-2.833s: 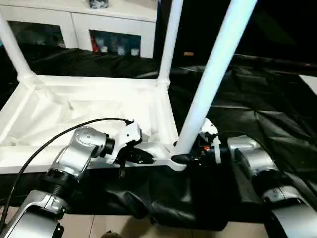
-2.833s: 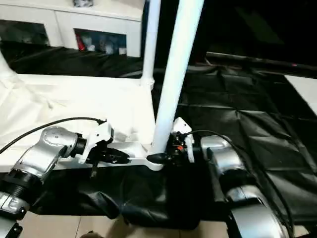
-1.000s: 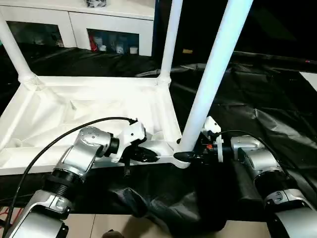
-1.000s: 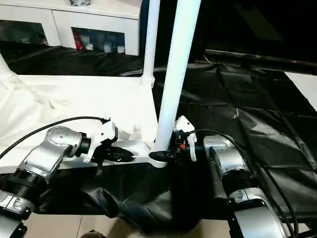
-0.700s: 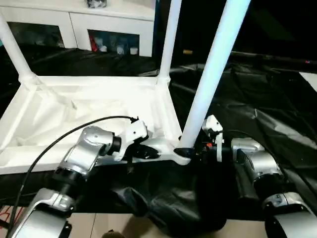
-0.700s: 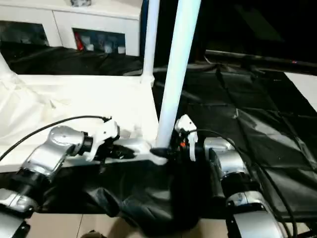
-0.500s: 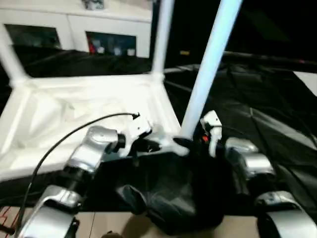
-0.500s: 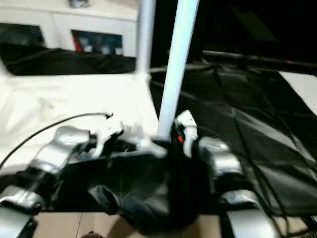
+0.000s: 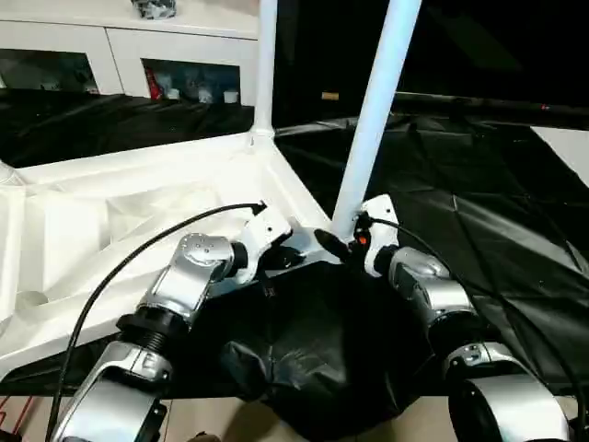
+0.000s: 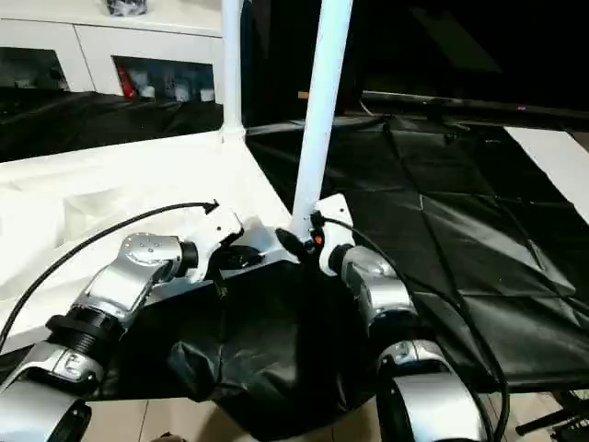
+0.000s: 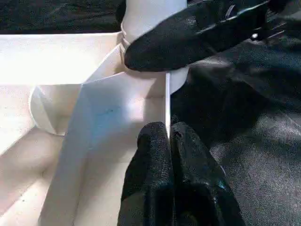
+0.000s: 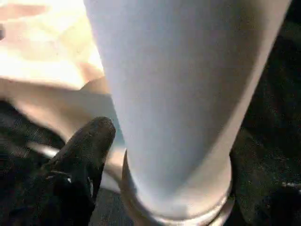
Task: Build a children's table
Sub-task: Rotate leg to tighten
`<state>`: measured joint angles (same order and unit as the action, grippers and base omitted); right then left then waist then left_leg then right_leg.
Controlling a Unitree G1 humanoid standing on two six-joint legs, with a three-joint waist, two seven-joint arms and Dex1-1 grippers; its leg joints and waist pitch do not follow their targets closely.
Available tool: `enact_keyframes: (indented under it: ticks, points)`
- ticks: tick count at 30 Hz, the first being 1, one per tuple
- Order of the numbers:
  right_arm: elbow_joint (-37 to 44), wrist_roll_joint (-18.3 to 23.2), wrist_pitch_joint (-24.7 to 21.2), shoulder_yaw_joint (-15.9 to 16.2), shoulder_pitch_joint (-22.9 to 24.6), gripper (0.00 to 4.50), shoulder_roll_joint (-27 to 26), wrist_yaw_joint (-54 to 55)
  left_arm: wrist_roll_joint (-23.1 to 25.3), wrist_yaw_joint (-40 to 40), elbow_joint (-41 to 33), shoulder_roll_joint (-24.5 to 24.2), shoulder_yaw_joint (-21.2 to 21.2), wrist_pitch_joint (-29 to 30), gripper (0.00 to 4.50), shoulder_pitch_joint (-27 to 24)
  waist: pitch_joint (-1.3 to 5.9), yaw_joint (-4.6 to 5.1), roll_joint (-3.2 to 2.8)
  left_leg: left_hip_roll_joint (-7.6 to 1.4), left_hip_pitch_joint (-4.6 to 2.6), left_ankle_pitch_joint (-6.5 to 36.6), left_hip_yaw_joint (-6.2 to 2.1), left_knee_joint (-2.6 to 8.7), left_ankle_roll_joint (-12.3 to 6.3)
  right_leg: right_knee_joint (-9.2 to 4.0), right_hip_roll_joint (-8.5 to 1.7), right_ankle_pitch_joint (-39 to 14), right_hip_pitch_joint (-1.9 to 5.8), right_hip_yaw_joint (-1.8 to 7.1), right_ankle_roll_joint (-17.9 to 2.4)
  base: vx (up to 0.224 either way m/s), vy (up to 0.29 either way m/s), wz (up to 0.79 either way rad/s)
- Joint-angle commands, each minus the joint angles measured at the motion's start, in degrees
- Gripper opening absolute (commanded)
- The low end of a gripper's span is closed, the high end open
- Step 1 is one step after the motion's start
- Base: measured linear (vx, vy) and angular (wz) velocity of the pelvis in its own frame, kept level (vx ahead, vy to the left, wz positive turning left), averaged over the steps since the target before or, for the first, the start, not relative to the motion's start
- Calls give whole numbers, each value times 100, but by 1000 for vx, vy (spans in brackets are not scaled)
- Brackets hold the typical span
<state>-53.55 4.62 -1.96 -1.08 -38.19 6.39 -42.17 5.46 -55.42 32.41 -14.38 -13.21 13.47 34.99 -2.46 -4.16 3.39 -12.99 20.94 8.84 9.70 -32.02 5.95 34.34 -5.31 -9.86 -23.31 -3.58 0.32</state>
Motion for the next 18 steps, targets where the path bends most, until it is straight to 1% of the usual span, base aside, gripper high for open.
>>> enact_keyframes:
  ticks: [1, 2, 3, 4, 5, 6, 7, 8, 9, 10, 11, 12, 13, 14, 17, 18]
  points:
    - [152, -9, -67, 657, 82, 370, -167, -1066, -312, -337, -349, 179, -212, -275, 0, 124, 331, -18, -58, -10, -38, 1923, 47, 381, -40, -444, -209, -1752, 236, 171, -1016, 0, 0, 0]
    - [198, -16, -44, 701, 110, 370, -80, -1234, -337, -425, -381, 132, -217, -276, 0, 100, 343, -24, -54, -11, -32, 1770, 57, 365, -80, -412, -204, -1495, 250, 175, -1086, 0, 0, 0]
    - [262, -12, -3, 751, 153, 370, 53, -1505, -374, -554, -420, 67, -224, -301, 0, 68, 344, -22, -47, -10, -22, 1694, 65, 361, -111, -401, -203, -1372, 258, 176, -1123, 0, 0, 0]
    - [262, -12, -3, 751, 153, 370, 53, -1505, -374, -554, -420, 67, -224, -301, 0, 68, 348, -26, -50, -19, -27, 1569, 72, 350, -154, -377, -200, -1153, 258, 179, -1203, 0, 0, 0]
    - [320, -4, 38, 769, 201, 370, 178, -1813, -434, -726, -479, 1, -232, -305, 0, 28, 355, -28, -49, -16, -26, 1430, 76, 343, -175, -351, -198, -957, 267, 176, -1283, 0, 0, 0]
    - [320, -4, 38, 769, 201, 370, 178, -1813, -434, -726, -479, 1, -232, -305, 0, 28, 366, -34, -47, -13, -18, 1361, 76, 332, -186, -327, -192, -837, 287, 172, -1321, 51, 4, 0]
    - [519, 40, 40, 858, 317, 370, 444, -2450, -568, -1111, -610, -144, -243, -410, 0, -62, 362, -54, -51, -20, -32, 1270, 85, 326, -234, -317, -183, -643, 283, 171, -1384, 0, 0, 0]
    - [621, 53, 57, 907, 376, 370, 588, -2795, -642, -1333, -691, -220, -242, -436, 0, -113, 364, -107, -47, -28, -33, 1197, 97, 305, -310, -290, -173, -463, 305, 164, -1432, 0, 0, 0]
    - [657, 68, 14, 930, 400, 370, 672, -2984, -640, -1422, -708, -276, -252, -478, 0, -131, 363, -119, -48, -33, -24, 1160, 106, 302, -344, -275, -168, -375, 310, 164, -1459, 0, 0, 0]
    - [657, 68, 14, 930, 400, 370, 672, -2984, -640, -1422, -708, -276, -252, -478, 0, -131, 366, -130, -56, -38, -31, 1123, 112, 296, -384, -259, -161, -283, 299, 159, -1503, 0, 0, 0]
    - [664, 76, -16, 936, 409, 370, 715, -3079, -627, -1455, -710, -303, -260, -498, 0, -136, 365, -138, -54, -39, -45, 1126, 117, 297, -382, -257, -166, -289, 288, 159, -1540, 0, 0, 0]
    - [664, 76, -16, 936, 409, 356, 715, -3079, -627, -1455, -710, -303, -260, -498, 0, -136, 359, -141, -53, -41, -44, 1163, 118, 299, -370, -261, -172, -345, 290, 160, -1545, 0, 0, 0]
    - [802, 168, -165, 1005, 478, 347, 809, -3395, -675, -1654, -760, -401, -282, -481, 0, -169, 344, -152, -51, -40, -50, 1284, 116, 312, -330, -285, -177, -568, 289, 159, -1517, 0, 0, 0]
    - [802, 168, -165, 1005, 478, 340, 809, -3395, -675, -1654, -760, -401, -282, -481, 0, -169, 340, -171, -51, -48, -61, 1403, 118, 315, -295, -303, -191, -761, 283, 167, -1476, 0, 0, 0]
    - [990, 232, -386, 1123, 569, 328, 898, -3782, -701, -1808, -798, -496, -282, -457, 0, -191, 328, -206, -44, -51, -64, 1556, 113, 332, -214, -333, -194, -1107, 268, 172, -1371, 0, 0, 0]
    - [995, 232, -392, 1125, 571, 313, 900, -3790, -703, -1815, -799, -500, -282, -456, 0, -192, 325, -210, -47, -54, -67, 1592, 111, 334, -195, -337, -199, -1171, 261, 173, -1354, 0, 0, 0]
